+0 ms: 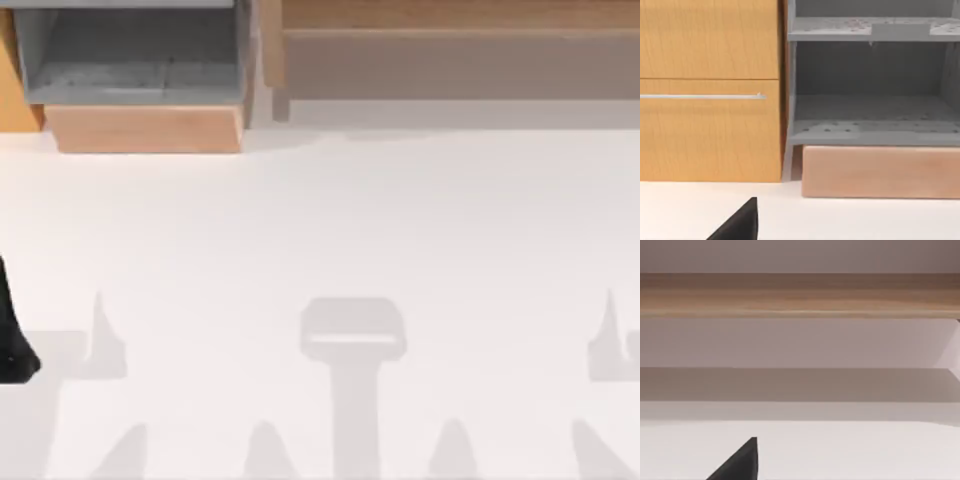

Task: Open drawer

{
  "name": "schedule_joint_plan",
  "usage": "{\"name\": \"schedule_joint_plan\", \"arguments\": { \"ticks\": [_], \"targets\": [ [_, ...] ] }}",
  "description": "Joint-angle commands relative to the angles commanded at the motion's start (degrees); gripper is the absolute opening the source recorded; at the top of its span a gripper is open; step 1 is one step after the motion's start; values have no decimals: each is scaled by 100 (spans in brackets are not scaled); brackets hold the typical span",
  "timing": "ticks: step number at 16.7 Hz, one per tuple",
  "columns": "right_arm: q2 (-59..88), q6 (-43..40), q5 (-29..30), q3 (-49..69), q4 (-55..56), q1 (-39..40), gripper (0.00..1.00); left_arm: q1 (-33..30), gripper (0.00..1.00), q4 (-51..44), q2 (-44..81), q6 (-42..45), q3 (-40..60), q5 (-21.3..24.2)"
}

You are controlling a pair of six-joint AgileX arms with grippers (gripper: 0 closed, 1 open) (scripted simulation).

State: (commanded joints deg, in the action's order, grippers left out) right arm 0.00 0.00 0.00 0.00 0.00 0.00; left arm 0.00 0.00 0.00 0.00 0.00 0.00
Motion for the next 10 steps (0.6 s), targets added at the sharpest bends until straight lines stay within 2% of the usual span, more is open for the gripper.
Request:
{"name": "schedule_joint_plan", "arguments": {
  "ticks": [3,5,10],
  "targets": [
    [0,0,0,0,0,0,100,-58,100,42,75,18,66,-68],
    [0,0,0,0,0,0,100,-320,100,189,386,47,307,-352],
    [0,0,0,0,0,0,100,-1706,100,821,2174,66,1369,-1761]
  ]
}}
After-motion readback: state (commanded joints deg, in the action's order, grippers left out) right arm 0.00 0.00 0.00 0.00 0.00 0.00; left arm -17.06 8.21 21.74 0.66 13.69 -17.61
